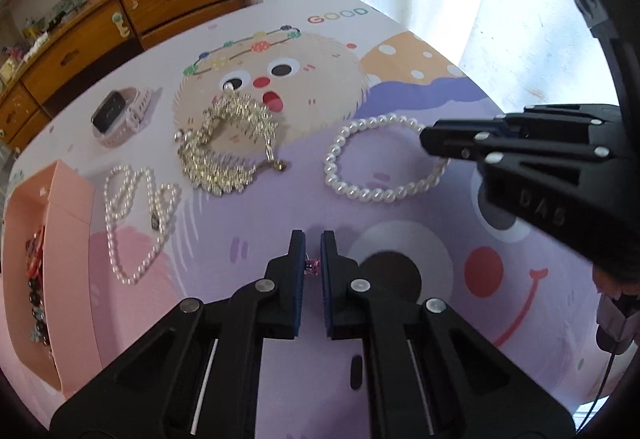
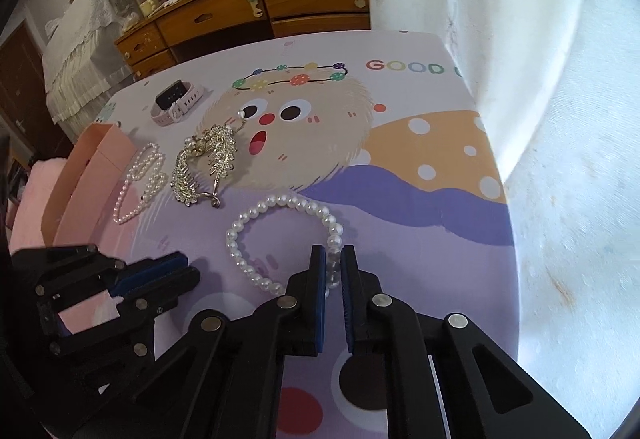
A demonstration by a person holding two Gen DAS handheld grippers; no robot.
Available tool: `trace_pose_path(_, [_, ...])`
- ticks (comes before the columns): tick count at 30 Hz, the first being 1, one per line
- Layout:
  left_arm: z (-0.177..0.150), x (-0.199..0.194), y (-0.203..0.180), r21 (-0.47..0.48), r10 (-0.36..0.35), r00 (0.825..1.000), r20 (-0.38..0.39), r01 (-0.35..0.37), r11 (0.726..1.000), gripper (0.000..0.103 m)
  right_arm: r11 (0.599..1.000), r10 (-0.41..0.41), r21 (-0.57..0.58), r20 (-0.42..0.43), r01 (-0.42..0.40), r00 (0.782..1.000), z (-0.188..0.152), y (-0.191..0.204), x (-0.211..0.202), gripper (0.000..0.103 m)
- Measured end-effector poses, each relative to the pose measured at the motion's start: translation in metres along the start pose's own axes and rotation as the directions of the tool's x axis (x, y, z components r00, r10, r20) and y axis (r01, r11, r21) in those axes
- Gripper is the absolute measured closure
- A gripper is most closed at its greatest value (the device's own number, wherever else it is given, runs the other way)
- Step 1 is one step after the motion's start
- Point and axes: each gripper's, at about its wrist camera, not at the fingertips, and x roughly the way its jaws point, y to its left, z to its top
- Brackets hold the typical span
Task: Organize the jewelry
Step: 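Grasp the pink-stone ring with the left tool while the right tool grasps the pearl bracelet, then carry the ring and pearl bracelet into the pink box and open both tools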
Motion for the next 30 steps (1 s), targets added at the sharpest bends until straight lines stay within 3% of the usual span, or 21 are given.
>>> trace_pose_path(8, [-0.021, -0.042, 0.005, -0.047, -0.017, 1.0, -0.001, 0.017, 0.999, 0.098, 0.993, 0.058, 0.103, 0.028, -0.061, 0.998, -0.009, -0.006, -0.048, 0.096])
trace_pose_path(15, [-0.043, -0.092, 0.015, -0.147, -0.077, 0.997, 0.008, 0.078, 0.986, 0.098, 0.973, 0.134, 0.178, 0.074, -0.146, 0.988, -0.018, 0.003, -0.088, 0.096])
trace_pose_path(21, [-0.066, -0.132, 0.032, -0.223, -0.08, 0.996, 0.032, 0.085, 0.971, 0.098, 0.915, 0.276, 0.269, 0.12, -0.299, 0.954, -0.029, 0.017, -0.112, 0.096])
trace_pose_path(30, [-0.097, -0.177, 0.07, -0.241, -0.082, 0.996, 0.039, 0.089, 0.966, 0.098, 0.838, 0.414, 0.329, 0.139, -0.436, 0.9, -0.045, 0.069, -0.127, 0.096])
